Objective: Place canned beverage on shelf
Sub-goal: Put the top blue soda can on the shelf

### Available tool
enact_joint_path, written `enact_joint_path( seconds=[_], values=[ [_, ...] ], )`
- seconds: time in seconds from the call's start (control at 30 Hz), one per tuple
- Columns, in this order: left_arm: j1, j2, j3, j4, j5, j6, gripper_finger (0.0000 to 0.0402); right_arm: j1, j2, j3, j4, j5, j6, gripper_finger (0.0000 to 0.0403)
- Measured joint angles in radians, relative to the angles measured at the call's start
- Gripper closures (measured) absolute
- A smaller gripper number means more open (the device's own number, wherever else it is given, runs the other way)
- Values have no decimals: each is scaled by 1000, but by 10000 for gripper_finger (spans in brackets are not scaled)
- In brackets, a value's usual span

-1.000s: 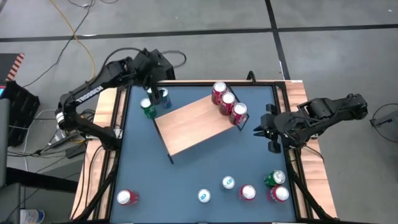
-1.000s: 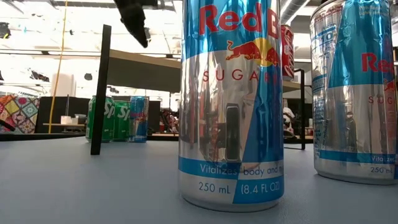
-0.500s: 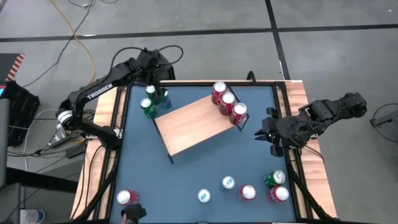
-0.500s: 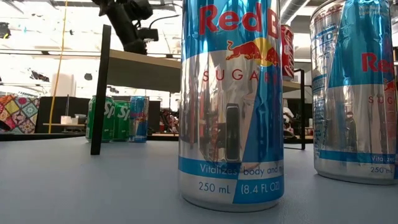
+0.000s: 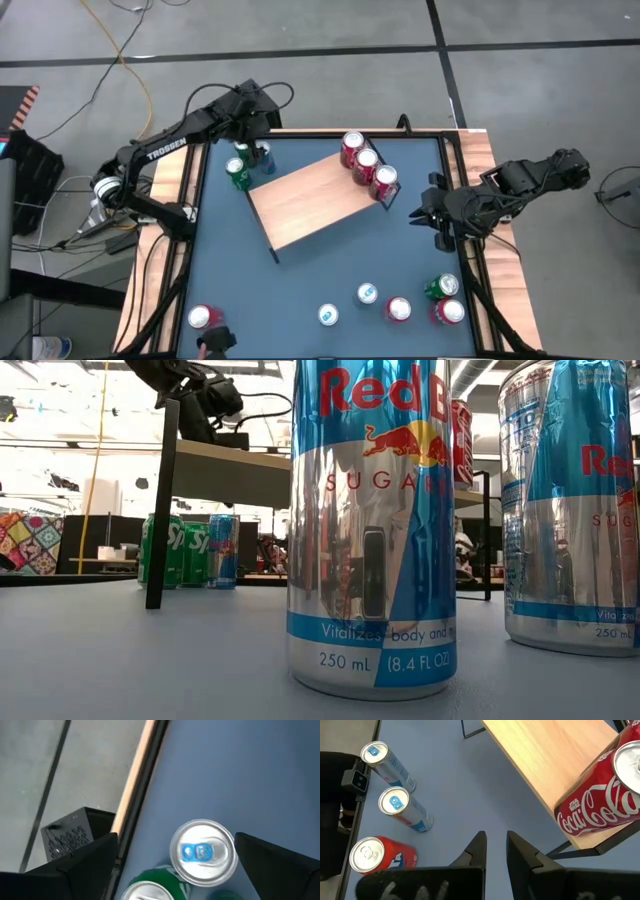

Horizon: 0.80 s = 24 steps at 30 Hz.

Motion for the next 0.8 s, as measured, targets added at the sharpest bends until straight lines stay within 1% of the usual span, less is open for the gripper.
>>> enact_joint_path(
  seconds=[0.2,0.27,0.33,0.43,0.53,0.77,0.8],
  values=[
    [-1,0,-50,4,-6,1,16,0,0,0,0,1,-2,345],
    [-1,0,-65,30,-11,1,16,0,0,0,0,0,-2,345],
    [-1,0,-82,69,-37,-3,16,0,0,0,0,0,-2,345],
    [-1,0,-100,82,-55,1,29,0,0,-10,2,1,-2,345],
    [-1,0,-115,81,-50,3,62,0,0,-27,-1,1,-2,345],
    [-10,-1,-120,76,-44,-1,180,-1,0,-49,2,2,-1,345],
    [-13,-1,-120,78,-46,-2,187,-1,0,-49,3,3,2,345]
  ],
)
